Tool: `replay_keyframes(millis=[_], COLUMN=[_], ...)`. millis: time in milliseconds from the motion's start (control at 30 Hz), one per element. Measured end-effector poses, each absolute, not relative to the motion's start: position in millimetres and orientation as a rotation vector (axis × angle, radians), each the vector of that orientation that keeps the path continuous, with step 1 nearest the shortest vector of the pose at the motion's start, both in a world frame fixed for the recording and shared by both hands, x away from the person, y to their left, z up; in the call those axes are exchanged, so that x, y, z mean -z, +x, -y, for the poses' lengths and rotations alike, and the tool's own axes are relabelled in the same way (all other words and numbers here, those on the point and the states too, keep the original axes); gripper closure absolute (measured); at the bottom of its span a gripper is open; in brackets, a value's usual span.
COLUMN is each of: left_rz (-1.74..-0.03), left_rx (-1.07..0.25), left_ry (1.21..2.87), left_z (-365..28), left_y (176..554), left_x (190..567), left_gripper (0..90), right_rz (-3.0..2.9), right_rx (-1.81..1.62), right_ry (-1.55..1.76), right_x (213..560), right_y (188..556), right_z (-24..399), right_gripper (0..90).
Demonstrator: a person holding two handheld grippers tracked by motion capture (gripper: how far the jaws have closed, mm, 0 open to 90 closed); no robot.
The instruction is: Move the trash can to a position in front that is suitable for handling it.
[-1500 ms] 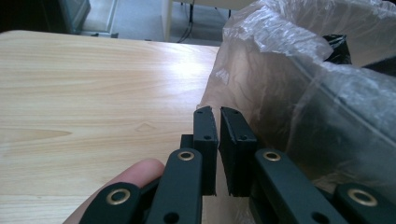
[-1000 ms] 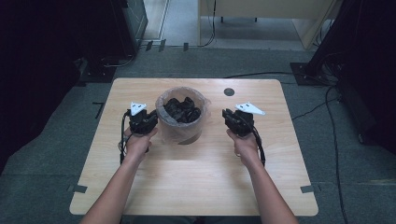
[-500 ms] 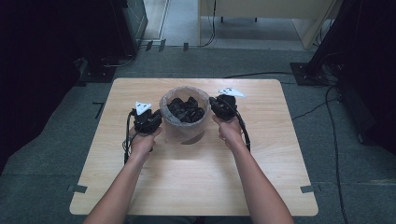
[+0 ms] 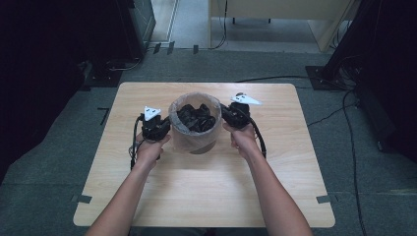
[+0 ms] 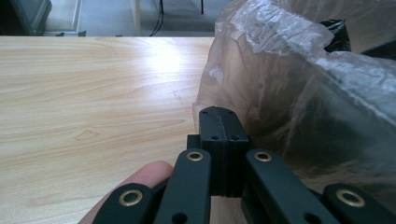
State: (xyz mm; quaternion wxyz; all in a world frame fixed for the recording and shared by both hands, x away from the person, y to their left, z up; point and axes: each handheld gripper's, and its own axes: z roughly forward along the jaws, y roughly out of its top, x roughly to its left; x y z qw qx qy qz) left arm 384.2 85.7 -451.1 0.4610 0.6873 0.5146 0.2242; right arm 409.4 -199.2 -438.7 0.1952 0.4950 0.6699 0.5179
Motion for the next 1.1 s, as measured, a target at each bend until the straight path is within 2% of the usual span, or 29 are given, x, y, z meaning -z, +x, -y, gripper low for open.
replay_keyframes(millis=[600, 1100], left_rz=[-1.152, -1.135], left_rx=[-0.481, -0.418], left_ry=[1.748, 1.752], left_z=[-58, -58], left_y=[353, 330], left_x=[452, 459], left_gripper=[90.0, 87.2], right_rz=[-1.79, -1.761], right_rx=[-1.41, -1.361], right_ry=[1.52, 1.515], right_x=[438, 438], right_y=[340, 292], right_z=[225, 227], right_gripper=[90.0, 90.0])
